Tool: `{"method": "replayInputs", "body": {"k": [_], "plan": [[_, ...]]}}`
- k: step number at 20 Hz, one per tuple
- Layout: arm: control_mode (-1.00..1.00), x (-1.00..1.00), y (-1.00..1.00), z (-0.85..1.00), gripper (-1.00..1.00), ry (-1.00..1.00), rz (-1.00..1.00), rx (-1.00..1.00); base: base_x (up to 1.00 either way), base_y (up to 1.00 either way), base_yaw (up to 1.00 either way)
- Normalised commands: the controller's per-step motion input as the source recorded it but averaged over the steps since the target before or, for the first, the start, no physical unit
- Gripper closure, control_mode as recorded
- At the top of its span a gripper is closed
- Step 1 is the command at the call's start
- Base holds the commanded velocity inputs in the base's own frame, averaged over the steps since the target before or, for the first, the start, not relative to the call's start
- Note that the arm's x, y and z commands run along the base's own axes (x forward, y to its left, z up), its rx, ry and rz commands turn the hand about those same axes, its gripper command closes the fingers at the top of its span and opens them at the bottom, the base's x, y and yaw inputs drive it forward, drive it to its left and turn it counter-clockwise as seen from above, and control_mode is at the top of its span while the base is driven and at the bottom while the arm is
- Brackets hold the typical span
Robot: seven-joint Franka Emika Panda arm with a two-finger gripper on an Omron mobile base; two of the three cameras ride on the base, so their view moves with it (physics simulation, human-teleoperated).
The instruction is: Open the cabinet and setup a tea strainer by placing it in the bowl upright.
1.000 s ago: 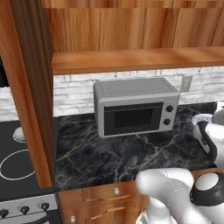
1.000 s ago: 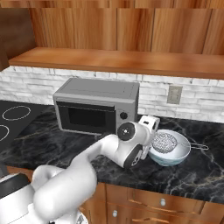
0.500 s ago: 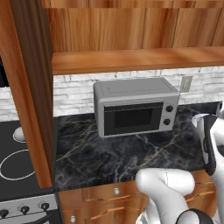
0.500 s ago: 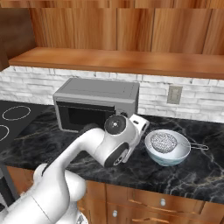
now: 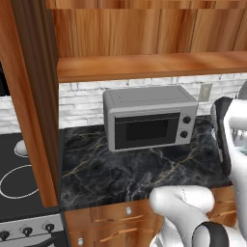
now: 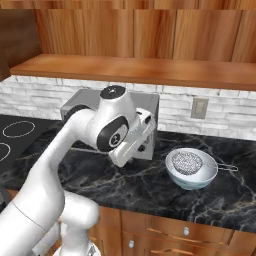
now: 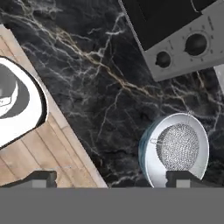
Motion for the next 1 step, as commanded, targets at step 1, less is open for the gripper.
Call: {"method": "replayInputs", "body": {"k": [1], "plan": [[-1.00, -0.14, 0.46, 0.18, -1.00, 0.41, -0.06, 0.21, 0.00, 0.00, 0.00]]}}
